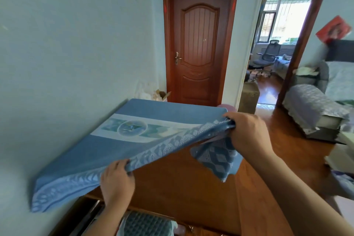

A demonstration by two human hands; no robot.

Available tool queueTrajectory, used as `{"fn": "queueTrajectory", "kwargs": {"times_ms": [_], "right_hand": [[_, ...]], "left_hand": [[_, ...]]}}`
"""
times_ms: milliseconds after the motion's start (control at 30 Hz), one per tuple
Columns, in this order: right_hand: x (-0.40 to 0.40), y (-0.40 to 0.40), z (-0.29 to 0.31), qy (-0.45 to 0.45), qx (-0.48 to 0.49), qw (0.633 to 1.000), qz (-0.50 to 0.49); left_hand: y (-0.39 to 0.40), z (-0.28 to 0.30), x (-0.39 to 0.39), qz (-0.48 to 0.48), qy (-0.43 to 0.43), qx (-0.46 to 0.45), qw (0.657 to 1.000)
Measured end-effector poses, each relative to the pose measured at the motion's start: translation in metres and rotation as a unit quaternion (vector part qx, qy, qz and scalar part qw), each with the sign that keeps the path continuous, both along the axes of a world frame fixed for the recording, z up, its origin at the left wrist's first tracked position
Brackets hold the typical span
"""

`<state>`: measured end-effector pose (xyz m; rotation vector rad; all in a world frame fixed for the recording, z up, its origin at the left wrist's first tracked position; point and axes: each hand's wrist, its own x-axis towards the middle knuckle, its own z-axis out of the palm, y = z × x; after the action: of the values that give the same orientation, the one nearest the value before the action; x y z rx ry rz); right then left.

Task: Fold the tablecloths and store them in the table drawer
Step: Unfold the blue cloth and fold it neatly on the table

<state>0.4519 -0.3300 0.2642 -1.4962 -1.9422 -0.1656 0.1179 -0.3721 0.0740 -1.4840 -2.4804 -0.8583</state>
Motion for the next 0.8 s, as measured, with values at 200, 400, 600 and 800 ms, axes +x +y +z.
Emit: {"fn": "queueTrajectory", "kwargs": {"times_ms": [200,400,600,800], "right_hand": [[0.011,0.018,0.026,0.07,0.045,0.994,-0.077],[0.077,0.04,0.063,0.057,0.036,0.981,-0.184],[0.187,0.044,0.095,0.12,0.008,0.959,-0.257],[0.32,-0.012,0.152,0.195,0.073,0.935,-0.287]], "left_hand": [[0.048,0.052,-0.059,0.052,-0.022,-0.04,0.998],[0.114,0.17,-0.02,0.001,-0.001,0.001,1.0],[0.121,0.273,0.08,-0.08,0.063,0.069,0.992],[0.114,0.357,0.225,-0.152,0.041,0.196,0.968]]}}
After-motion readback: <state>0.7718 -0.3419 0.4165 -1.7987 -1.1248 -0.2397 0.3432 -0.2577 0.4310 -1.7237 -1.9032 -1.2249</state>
